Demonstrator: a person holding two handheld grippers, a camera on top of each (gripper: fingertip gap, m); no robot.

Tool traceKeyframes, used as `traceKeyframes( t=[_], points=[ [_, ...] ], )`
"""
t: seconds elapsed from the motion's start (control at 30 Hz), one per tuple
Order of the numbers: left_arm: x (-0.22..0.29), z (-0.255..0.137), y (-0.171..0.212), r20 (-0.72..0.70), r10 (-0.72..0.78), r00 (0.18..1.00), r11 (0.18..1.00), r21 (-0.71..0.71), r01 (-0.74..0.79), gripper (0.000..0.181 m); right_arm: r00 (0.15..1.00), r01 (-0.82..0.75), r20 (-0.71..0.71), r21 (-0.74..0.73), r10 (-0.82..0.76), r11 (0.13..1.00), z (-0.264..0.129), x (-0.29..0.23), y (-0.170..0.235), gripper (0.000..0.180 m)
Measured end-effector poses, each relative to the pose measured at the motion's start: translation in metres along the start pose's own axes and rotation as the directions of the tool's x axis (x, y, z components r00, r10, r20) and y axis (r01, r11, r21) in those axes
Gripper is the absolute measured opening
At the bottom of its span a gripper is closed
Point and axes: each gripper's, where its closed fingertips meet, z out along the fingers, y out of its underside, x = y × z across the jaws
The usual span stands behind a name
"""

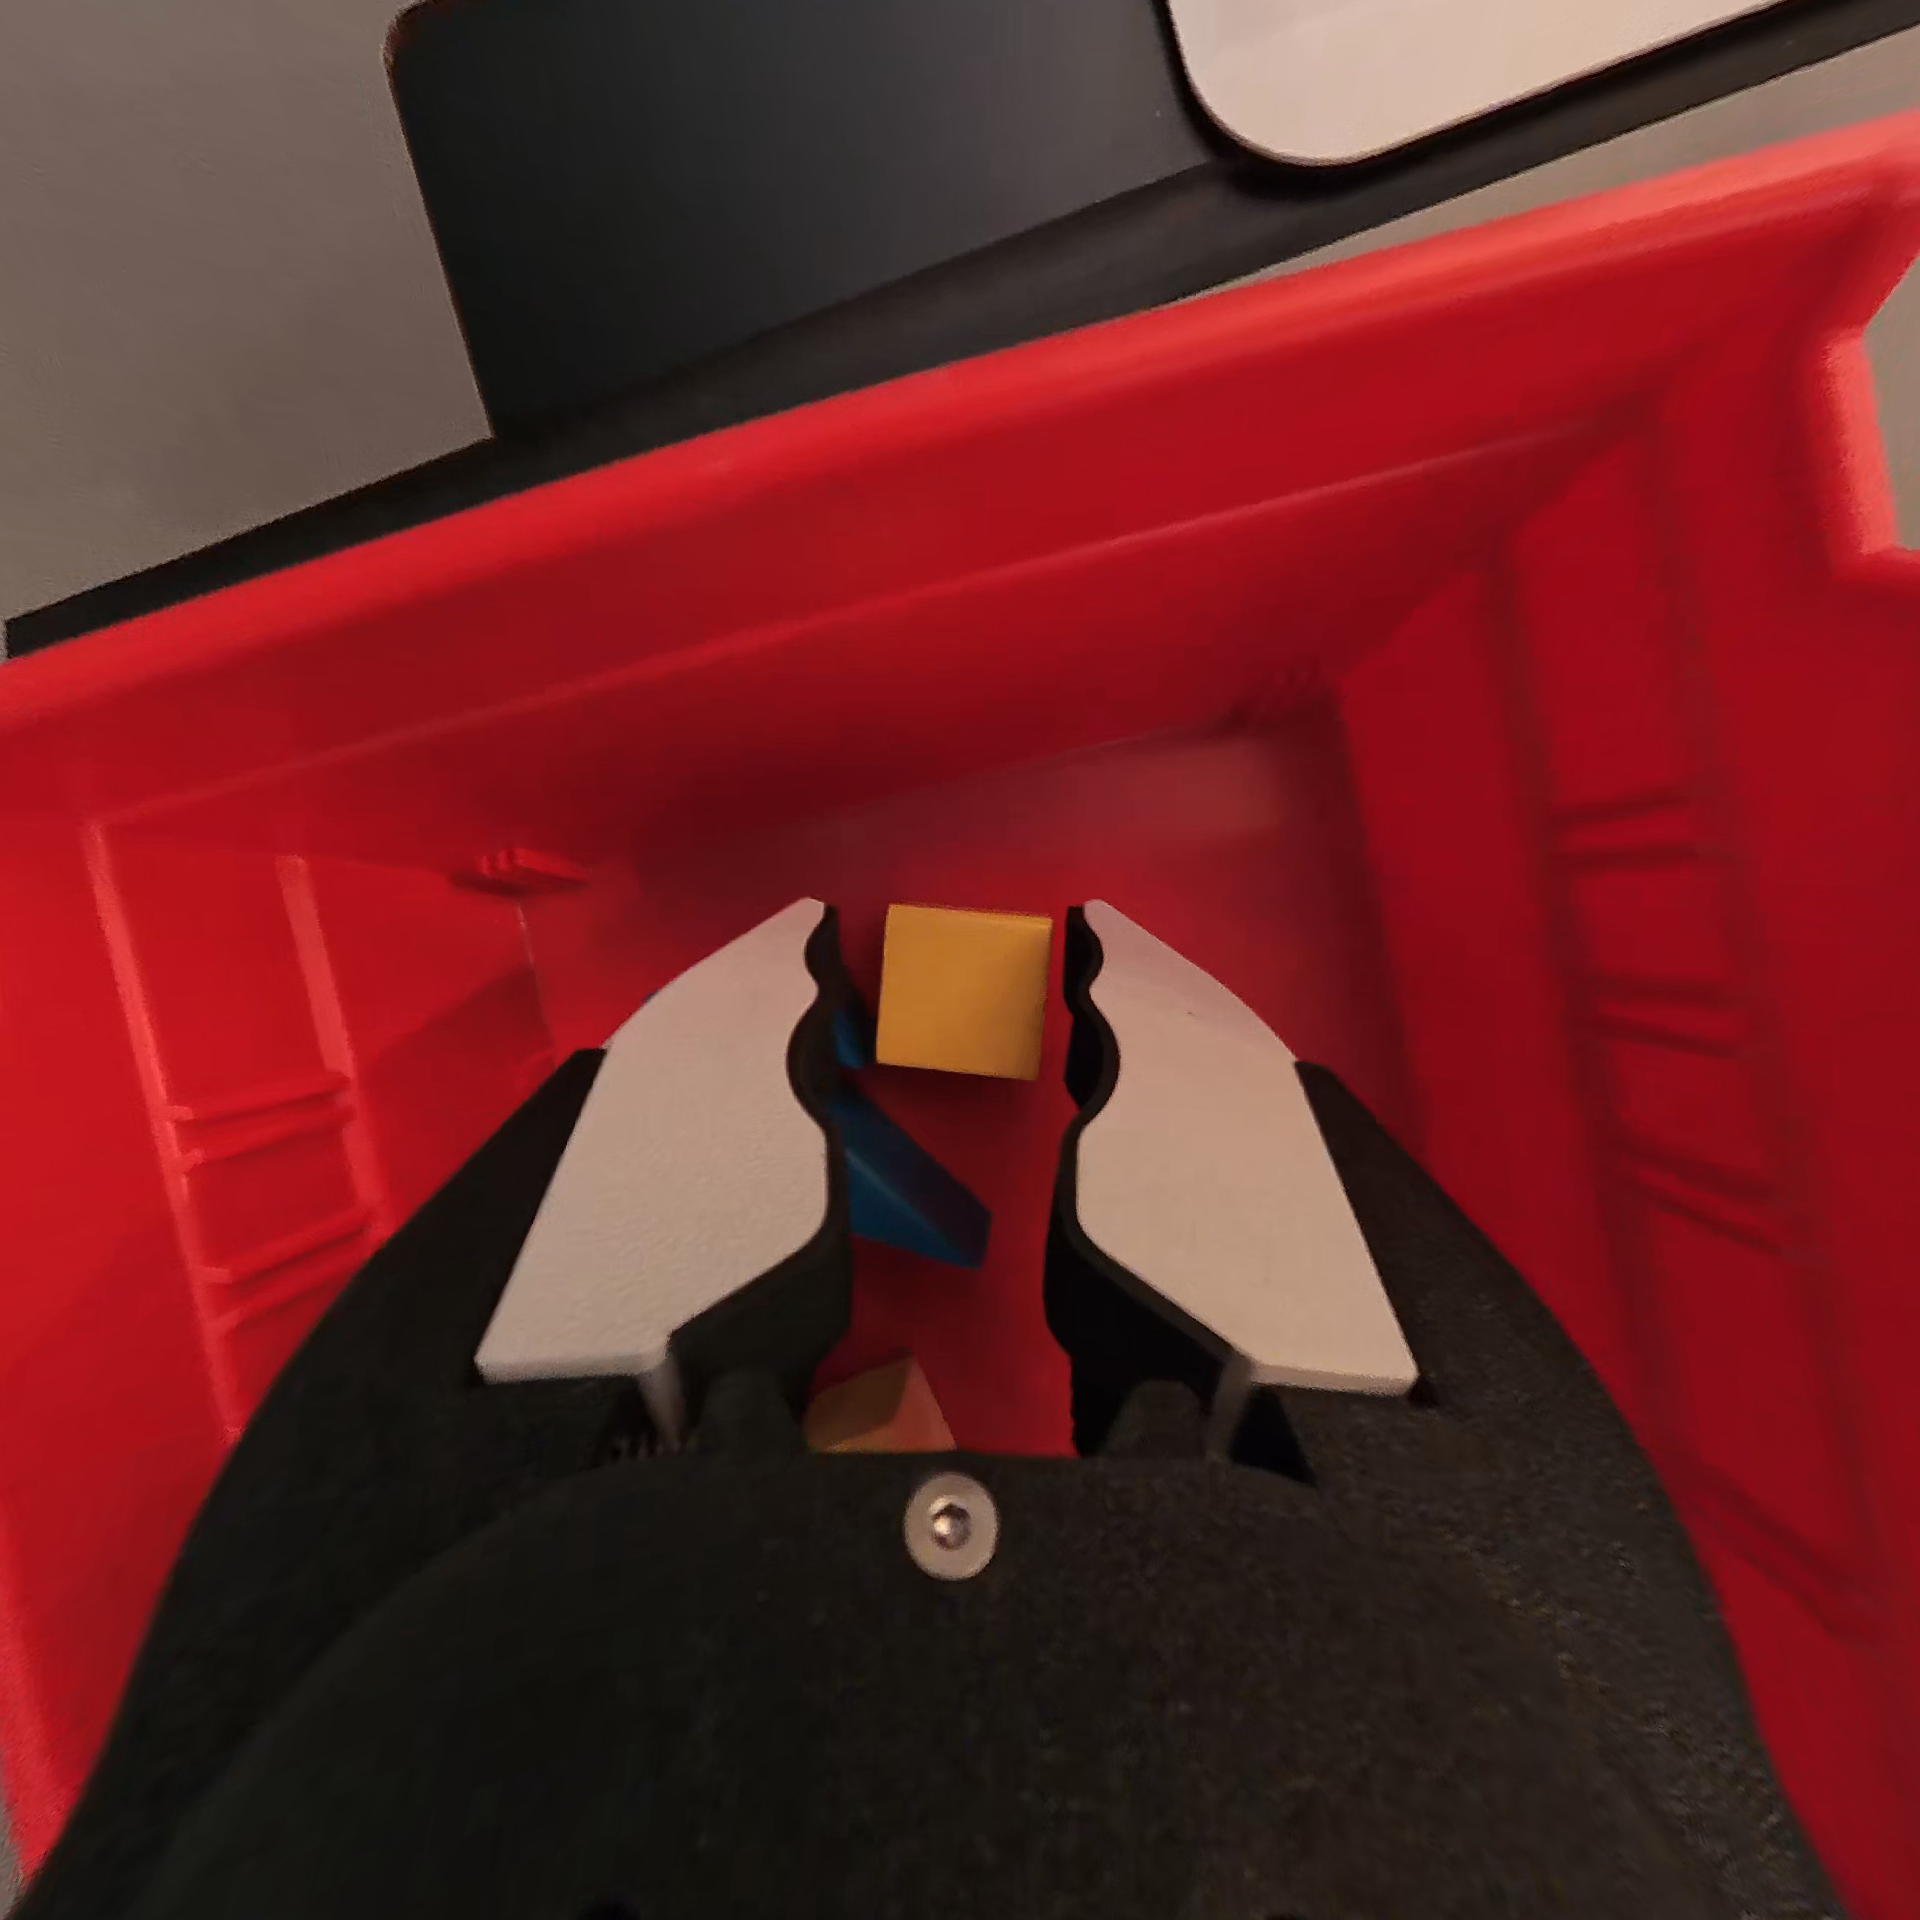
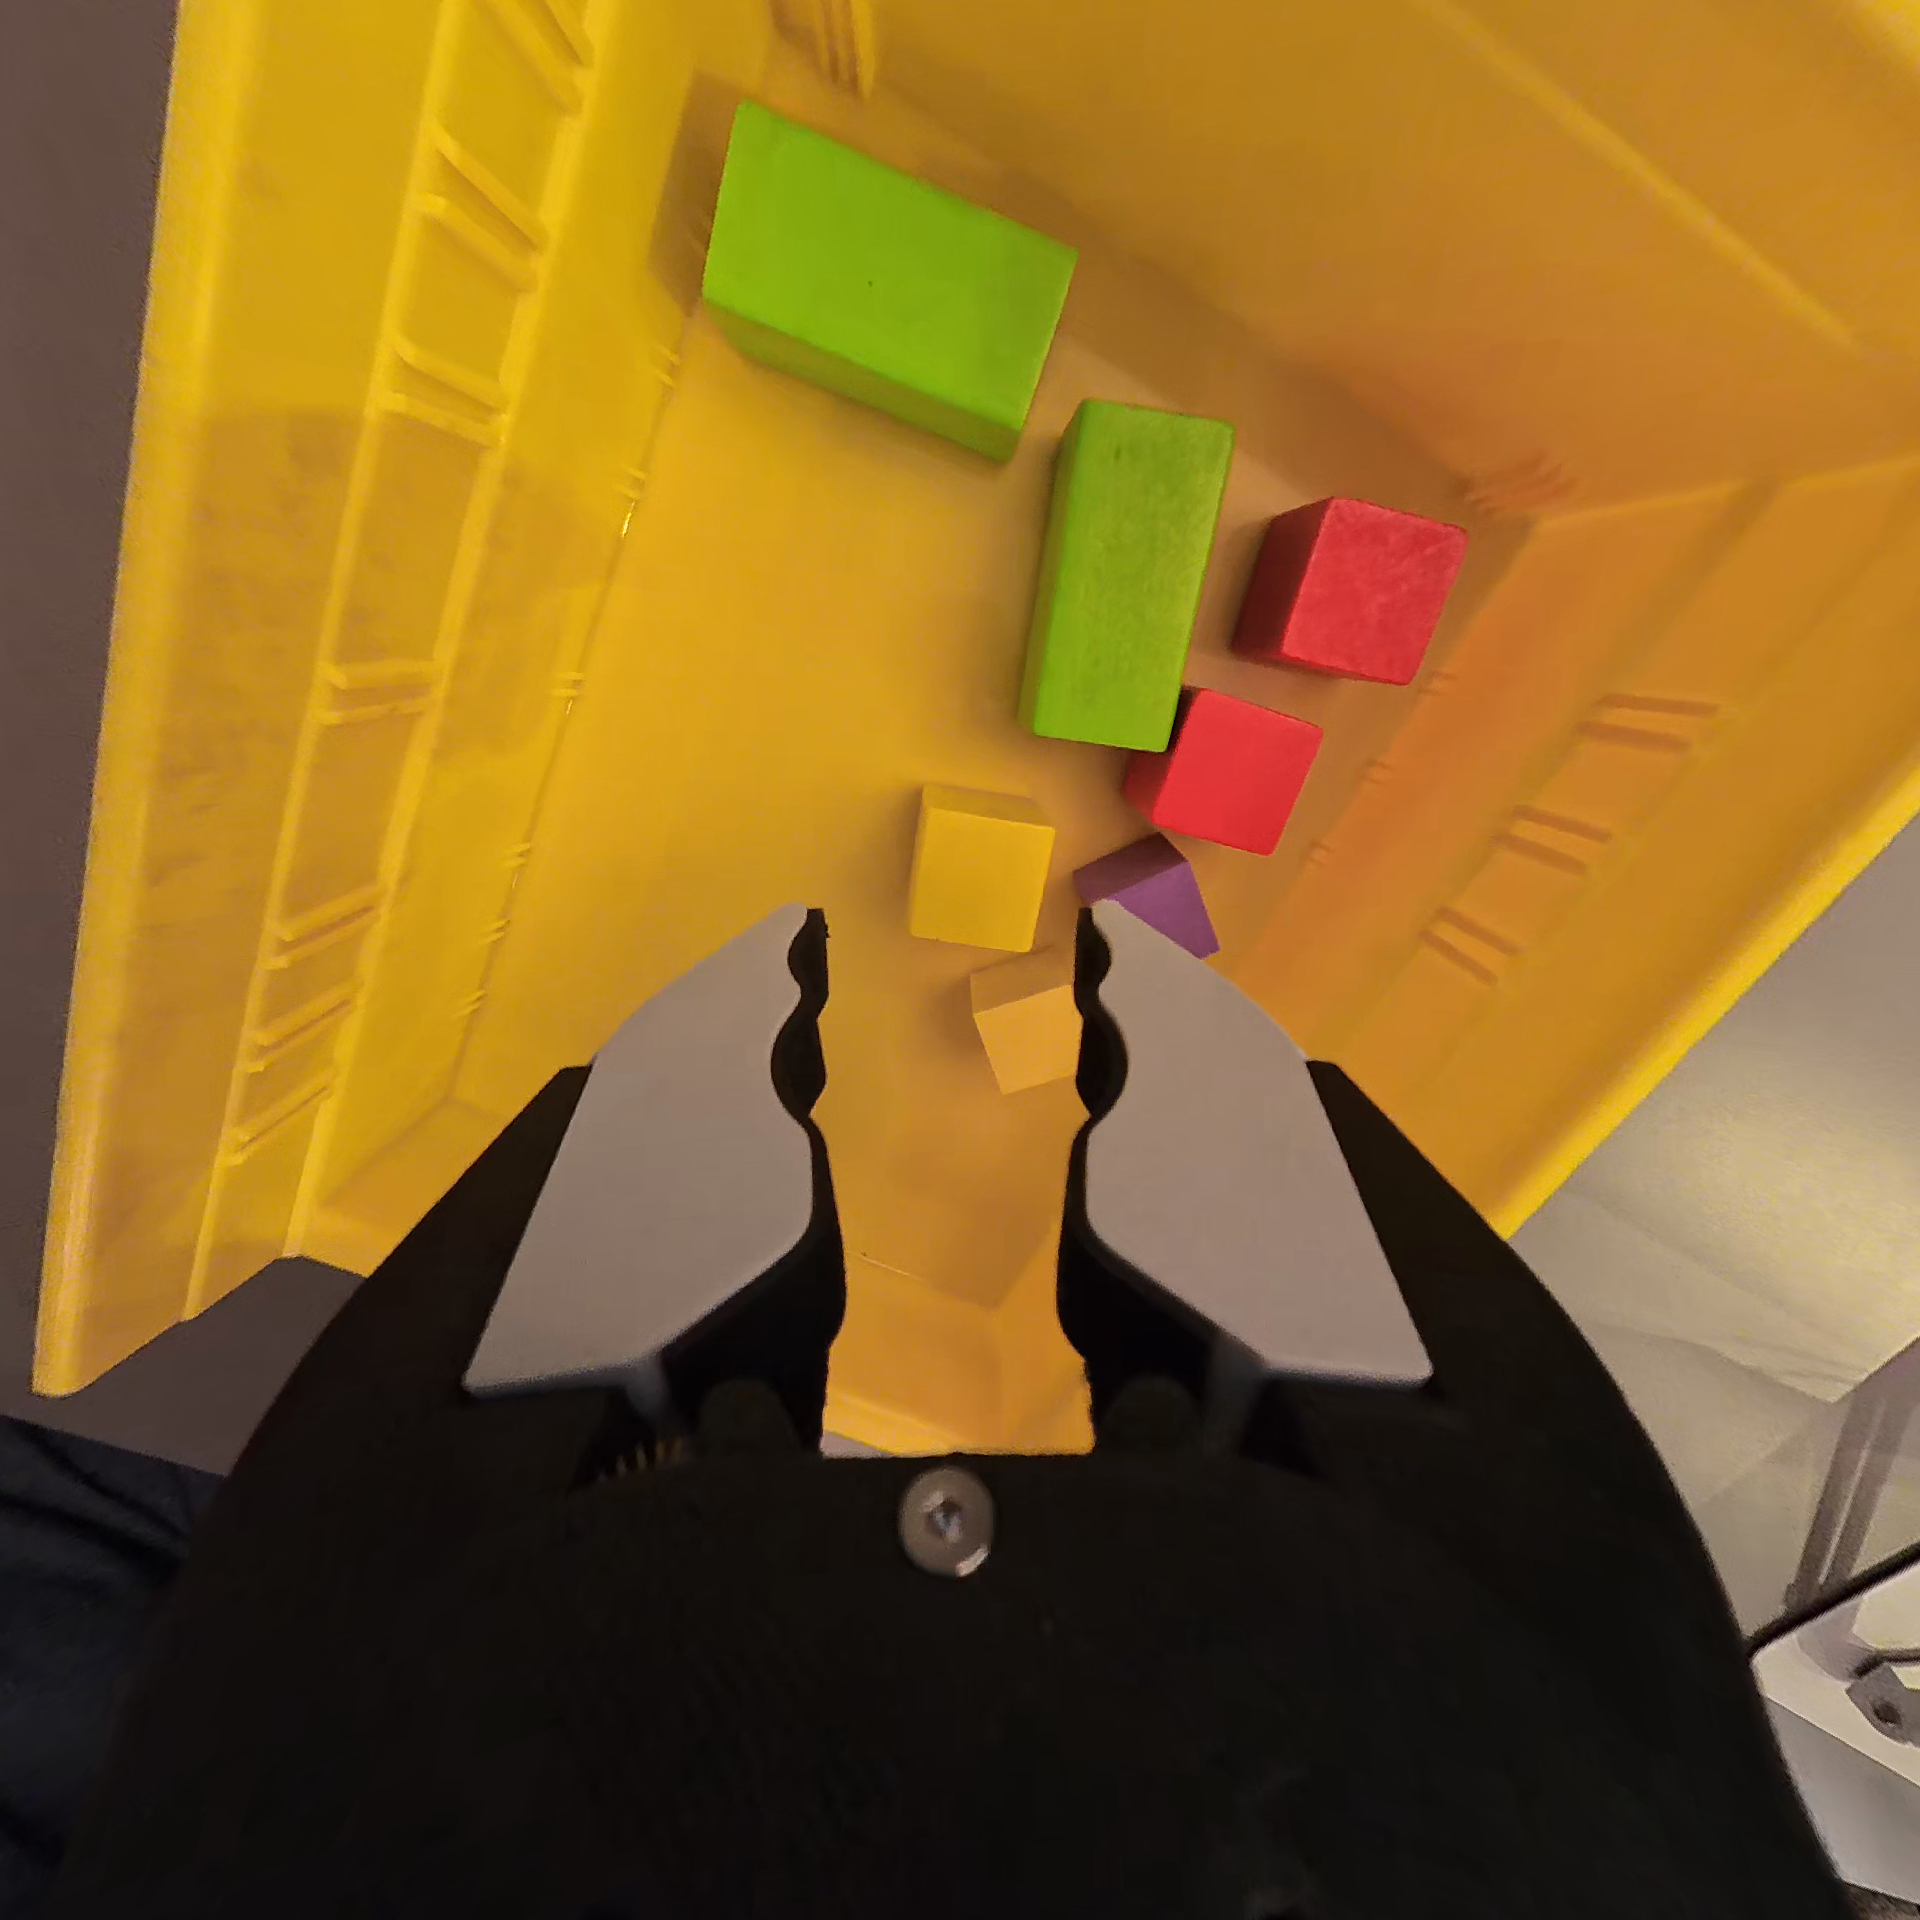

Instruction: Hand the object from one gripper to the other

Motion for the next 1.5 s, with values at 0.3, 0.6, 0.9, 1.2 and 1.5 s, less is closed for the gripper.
traceKeyframes(
  t=[0.3, 0.6, 0.9, 1.2, 1.5],
  points=[
    [0.004, 0.01, 0.012, -0.019, 0.049, 0.999, 0.996, -0.071, -0.05, 0.041, 1.0, 0.019, -0.002, -0.029, -0.019, 0.999, 0.005, -0.002, 0.002, 0.047],
    [0.005, -0.009, 0.004, -0.051, 0.083, 0.995, 0.996, -0.026, -0.084, 0.035, 0.999, 0.027, -0.025, 0.002, -0.027, 1.0, 0.0, 0.001, -0.003, 0.046],
    [0.095, -0.176, -0.058, -0.517, 0.287, 0.806, 0.87, 0.494, 0.006, 0.035, 0.928, 0.37, -0.208, 0.592, -0.308, 0.716, -0.092, -0.056, -0.095, 0.037],
    [0.216, -0.277, -0.046, -0.836, 0.451, 0.312, 0.832, 0.521, 0.192, 0.034, 0.616, 0.632, -0.613, 0.759, -0.494, -0.154, -0.175, -0.229, -0.095, 0.06],
    [0.256, -0.295, -0.033, -0.922, 0.383, 0.047, 0.893, 0.383, 0.236, 0.034, 0.58, 0.668, -0.73, 0.68, -0.363, -0.301, -0.186, -0.253, -0.088, 0.049]
  ],
)
